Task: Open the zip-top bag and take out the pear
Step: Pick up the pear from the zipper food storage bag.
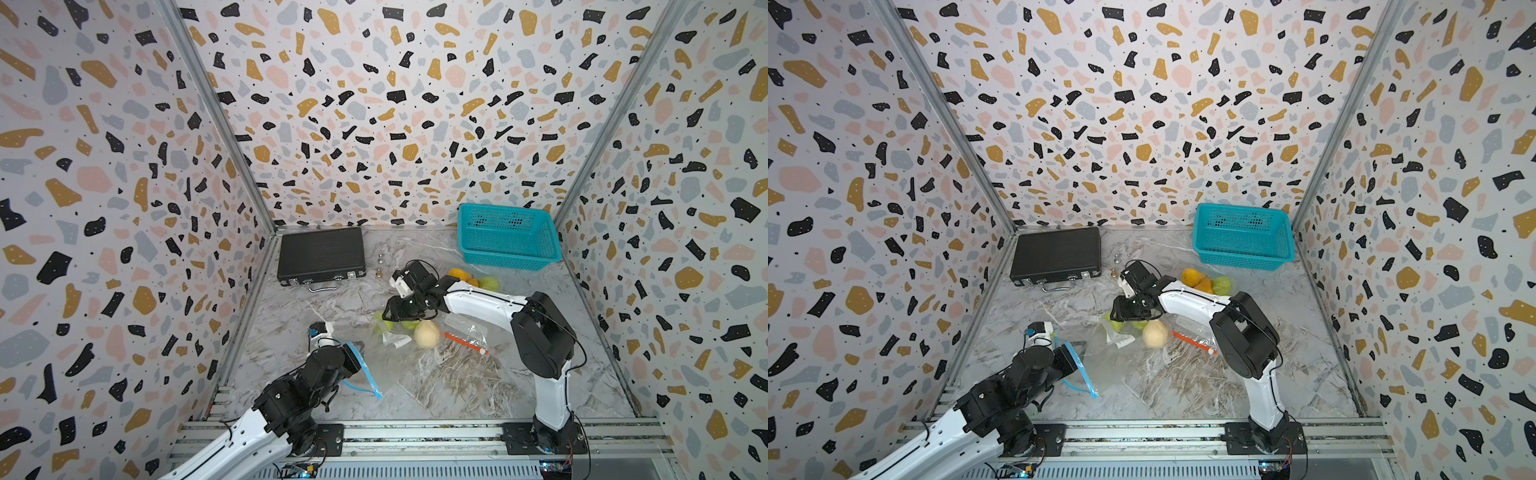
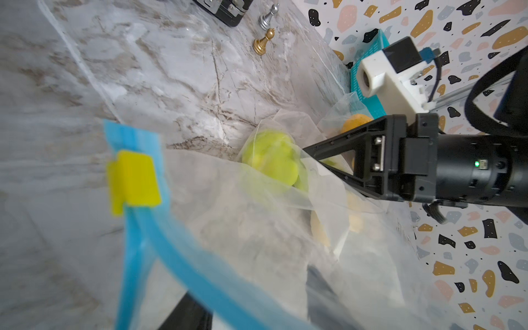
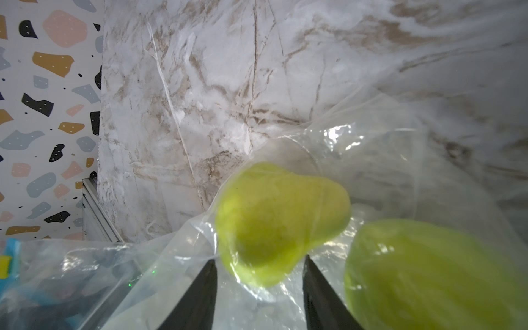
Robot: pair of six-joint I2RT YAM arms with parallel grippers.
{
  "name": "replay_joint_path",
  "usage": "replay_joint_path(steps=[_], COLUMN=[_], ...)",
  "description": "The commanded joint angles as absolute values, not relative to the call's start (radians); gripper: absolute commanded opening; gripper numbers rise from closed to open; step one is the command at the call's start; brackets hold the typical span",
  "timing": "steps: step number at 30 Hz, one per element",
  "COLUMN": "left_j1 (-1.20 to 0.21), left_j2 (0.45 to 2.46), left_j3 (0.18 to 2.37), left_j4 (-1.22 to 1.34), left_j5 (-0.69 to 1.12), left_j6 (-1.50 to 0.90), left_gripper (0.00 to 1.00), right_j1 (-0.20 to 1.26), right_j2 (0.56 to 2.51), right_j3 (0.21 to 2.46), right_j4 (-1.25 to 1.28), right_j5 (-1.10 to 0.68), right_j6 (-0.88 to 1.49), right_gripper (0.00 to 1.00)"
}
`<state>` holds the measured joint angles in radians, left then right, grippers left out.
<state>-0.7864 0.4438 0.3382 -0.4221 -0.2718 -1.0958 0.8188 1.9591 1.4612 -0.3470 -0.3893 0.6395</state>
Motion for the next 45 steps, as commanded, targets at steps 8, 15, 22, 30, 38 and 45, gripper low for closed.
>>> replay_joint_path(steps=[8,15,22,30,38,45], left_j1=[-0.783,-0.783,-0.783,-0.784,-0.784,-0.784], left_j2=[0.428,0.419,0.411,0.383,0.385,0.378], left_j3=[0.333,0.331,0.316,0.315,0.285,0.297], left_j4=[-0.439,-0.448,-0.458,-0.476,-0.434,-0.446], left_j5=[-0.296,-0.293,-0.279,-0.273,-0.217,-0.149], left_j6=[-1.091,-1.089,-1.096,-1.095,-1.090,-1.081], left_gripper=[0.52,0.52,0.52,0.52,0.53,0.53], right_j1=[0.823,0.825,0.837,0.837,0.849,0.805], right_j2=[2.025,2.096,2.124,2.129,2.140,2.055], right_j3=[1.602,1.586,1.539,1.520,1.437,1.488], right_j4=[-0.435,-0.383,-0.348,-0.365,-0.249,-0.271], right_j5=[-0.356,-0.376,-0.399,-0.407,-0.489,-0.507], right_j6=[0.622,0.660,0.673,0.677,0.754,0.736], right_gripper=[0.43,0.28,0.20,0.22,0.26,0.38])
